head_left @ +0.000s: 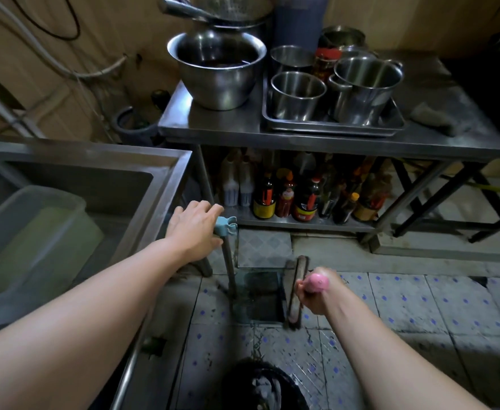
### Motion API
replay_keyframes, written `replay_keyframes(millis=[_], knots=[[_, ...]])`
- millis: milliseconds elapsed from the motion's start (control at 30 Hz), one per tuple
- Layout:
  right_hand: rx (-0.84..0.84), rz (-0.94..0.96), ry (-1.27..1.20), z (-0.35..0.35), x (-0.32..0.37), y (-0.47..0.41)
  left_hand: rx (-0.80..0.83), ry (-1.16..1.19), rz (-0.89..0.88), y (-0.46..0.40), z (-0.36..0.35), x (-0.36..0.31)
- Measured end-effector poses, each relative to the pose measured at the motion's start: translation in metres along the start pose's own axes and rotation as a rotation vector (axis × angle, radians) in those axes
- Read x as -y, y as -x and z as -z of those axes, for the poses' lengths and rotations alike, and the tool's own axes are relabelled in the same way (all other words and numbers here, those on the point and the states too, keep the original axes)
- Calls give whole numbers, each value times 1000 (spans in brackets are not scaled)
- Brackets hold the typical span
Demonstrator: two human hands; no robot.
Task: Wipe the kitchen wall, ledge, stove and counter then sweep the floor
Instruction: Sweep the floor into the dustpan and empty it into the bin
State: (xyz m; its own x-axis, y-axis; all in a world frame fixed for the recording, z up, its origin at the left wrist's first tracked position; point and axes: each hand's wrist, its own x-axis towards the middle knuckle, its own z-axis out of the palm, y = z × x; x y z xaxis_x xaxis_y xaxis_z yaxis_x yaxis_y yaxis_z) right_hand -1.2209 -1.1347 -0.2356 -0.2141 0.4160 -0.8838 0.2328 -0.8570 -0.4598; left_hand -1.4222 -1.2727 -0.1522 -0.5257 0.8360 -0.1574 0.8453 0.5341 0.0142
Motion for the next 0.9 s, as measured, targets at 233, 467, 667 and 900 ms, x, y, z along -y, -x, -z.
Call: replay_keyframes(millis=[233,467,667,900], knots=[[-20,-137,-52,-6,23,47,-60,38,5,66,54,-25],[194,-39,-103,-19,35,97,-146,114,-20,110,96,-61],[121,-200,-205,-39,40,118,-170,247,-13,130,119,-72],[172,-139,-151,-60,37,146,-201,503,-99,134,133,-73]])
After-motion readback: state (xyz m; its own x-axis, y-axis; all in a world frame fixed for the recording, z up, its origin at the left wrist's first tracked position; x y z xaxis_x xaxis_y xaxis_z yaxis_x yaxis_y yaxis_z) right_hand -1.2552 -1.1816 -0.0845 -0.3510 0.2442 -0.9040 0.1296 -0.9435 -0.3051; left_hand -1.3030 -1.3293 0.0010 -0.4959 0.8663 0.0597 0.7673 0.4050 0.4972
